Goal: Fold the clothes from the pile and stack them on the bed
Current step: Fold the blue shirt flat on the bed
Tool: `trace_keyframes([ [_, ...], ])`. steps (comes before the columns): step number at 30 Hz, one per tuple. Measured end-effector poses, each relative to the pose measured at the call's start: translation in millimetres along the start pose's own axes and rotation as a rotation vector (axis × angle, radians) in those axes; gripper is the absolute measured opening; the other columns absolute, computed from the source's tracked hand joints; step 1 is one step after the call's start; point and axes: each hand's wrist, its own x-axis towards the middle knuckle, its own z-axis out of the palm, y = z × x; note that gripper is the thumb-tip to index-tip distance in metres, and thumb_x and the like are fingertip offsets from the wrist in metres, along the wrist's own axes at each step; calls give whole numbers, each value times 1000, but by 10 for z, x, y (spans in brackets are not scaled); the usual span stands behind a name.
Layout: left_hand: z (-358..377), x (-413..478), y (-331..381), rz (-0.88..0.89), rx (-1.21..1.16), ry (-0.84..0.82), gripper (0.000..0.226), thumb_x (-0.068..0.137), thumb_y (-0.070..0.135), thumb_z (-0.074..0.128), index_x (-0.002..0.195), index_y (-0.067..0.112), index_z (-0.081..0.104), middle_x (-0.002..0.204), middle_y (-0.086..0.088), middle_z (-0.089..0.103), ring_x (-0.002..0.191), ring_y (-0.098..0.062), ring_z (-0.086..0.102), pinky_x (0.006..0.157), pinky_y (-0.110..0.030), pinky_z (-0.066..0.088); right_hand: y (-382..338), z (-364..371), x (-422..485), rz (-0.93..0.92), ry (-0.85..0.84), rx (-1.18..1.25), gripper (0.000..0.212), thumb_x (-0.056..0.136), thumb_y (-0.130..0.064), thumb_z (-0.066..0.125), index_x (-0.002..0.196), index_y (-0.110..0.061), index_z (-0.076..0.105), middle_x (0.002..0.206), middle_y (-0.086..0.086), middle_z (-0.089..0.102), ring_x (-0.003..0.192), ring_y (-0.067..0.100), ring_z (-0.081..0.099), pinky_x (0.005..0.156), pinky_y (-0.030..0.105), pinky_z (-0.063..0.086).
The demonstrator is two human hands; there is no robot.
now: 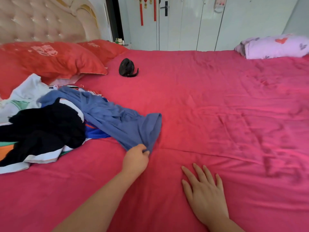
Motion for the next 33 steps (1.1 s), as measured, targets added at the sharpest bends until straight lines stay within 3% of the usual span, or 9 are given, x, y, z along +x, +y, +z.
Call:
trace_keyframes([
  [4,-135,-819,397,169,-166,-156,24,89,19,58,66,21,50,66,2,53,67,-7,50,64,-22,30,45,-177,-51,-37,-129,62,99,58,-81,-14,139,-46,31,151,-11,28,142,14,19,114,42,16],
  [6,-115,-1119,641,222,-262,-184,34,88,17,58,61,24,38,56,7,41,56,2,43,59,-18,26,-12,-476,-152,134,-205,585,117,55,-91,-11,133,-27,48,141,-1,46,133,17,38,111,34,26],
  [8,-72,-1371,900,266,-337,-234,32,87,16,59,62,24,39,54,8,42,53,7,42,59,-19,25,-52,-794,-339,307,-306,1146,68,88,-64,26,100,-11,67,92,11,71,84,17,66,79,28,53],
  [10,-37,-1631,1148,325,-396,-314,29,87,15,59,64,23,42,55,8,39,51,6,40,56,-17,27,52,-1018,-494,269,-344,1346,25,91,-23,50,80,-4,61,60,9,63,50,14,60,48,21,49],
  [13,-70,-2006,1370,397,-538,-498,3,88,13,60,86,12,63,63,8,48,49,5,44,55,-10,36,444,-1277,-734,288,-205,1349,14,87,1,50,96,7,60,77,16,68,63,21,65,56,26,54],
  [18,-177,-2259,1162,384,-482,-477,25,87,13,62,111,9,65,79,16,56,62,17,52,69,-1,36,1288,-1786,-1257,347,-77,1319,18,80,2,53,97,4,59,72,7,72,62,14,68,54,19,54],
  [25,-306,-2068,793,291,-210,-287,29,88,15,60,117,13,61,107,-2,62,91,-9,56,79,-8,34,1753,-1586,-1409,592,138,283,38,83,-10,60,117,5,55,116,31,57,110,42,54,90,41,40],
  [28,-341,-1876,756,281,-136,-229,34,88,13,59,122,11,58,117,-5,60,104,-17,56,82,-11,32,1468,-1434,-1303,364,277,230,35,78,-2,63,112,4,61,105,31,61,101,44,56,87,45,42],
  [33,-273,-1474,809,290,-26,-195,42,90,12,54,131,14,50,127,-5,57,111,-21,54,93,-22,34,705,-1131,-924,-32,96,199,39,76,-22,51,112,-12,66,109,16,64,106,33,57,94,36,40],
])
